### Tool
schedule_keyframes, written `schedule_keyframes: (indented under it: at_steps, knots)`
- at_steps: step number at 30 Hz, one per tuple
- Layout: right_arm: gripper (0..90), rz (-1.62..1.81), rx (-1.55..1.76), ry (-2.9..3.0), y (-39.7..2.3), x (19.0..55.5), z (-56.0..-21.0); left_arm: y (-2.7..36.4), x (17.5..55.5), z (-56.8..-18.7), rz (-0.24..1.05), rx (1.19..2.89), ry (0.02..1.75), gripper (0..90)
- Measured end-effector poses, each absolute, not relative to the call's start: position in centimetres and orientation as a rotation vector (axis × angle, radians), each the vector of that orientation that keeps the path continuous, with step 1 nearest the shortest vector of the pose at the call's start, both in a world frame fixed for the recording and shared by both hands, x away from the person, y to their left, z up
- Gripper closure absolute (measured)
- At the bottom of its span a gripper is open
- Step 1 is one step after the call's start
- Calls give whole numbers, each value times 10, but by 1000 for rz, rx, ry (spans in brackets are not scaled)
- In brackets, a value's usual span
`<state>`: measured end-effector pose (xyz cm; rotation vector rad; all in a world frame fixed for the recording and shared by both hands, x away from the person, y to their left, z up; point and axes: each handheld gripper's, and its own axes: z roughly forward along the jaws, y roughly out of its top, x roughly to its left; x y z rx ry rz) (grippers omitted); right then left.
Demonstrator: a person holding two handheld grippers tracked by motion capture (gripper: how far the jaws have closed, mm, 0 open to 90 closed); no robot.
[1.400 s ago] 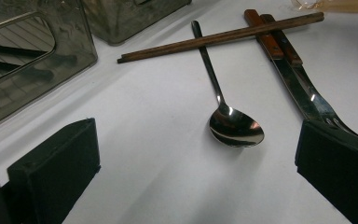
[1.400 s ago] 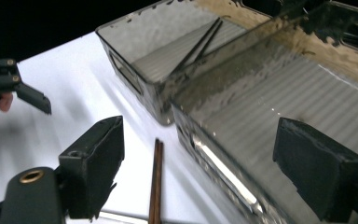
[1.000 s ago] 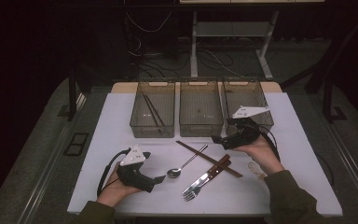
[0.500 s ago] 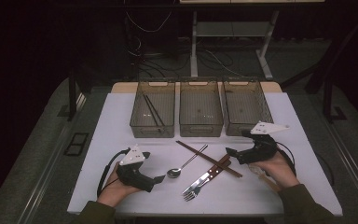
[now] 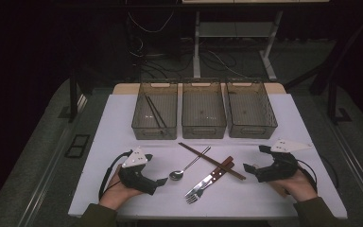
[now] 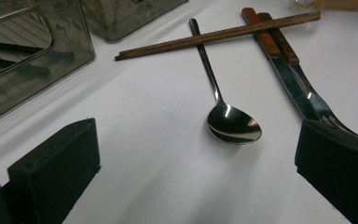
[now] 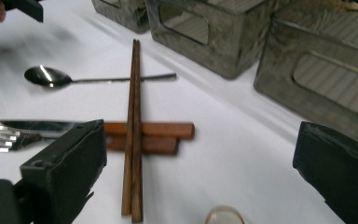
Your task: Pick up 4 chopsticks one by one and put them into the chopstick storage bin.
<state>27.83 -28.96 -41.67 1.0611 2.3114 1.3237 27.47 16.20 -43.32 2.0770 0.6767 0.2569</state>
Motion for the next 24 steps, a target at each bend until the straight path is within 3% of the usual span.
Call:
schedule_keyframes:
  at_steps: [5,9,10,12,21,24]
  knots:
    - [30,1310,1090,2326,-297,269,-420,162,274,-433,254,2078,679,0]
    - [81,1297,1088,2370,-297,265,-421,161,274,-433,251,2082,680,0]
    - [160,1297,1092,2386,-296,265,-421,161,274,-433,253,2081,676,0]
    - [185,1275,1069,2410,-292,264,-422,161,274,-433,254,2082,675,0]
    - [640,1268,991,2499,-278,264,-423,161,274,-433,245,2082,676,0]
    - [692,1267,992,2522,-273,268,-425,161,274,-434,245,2084,675,0]
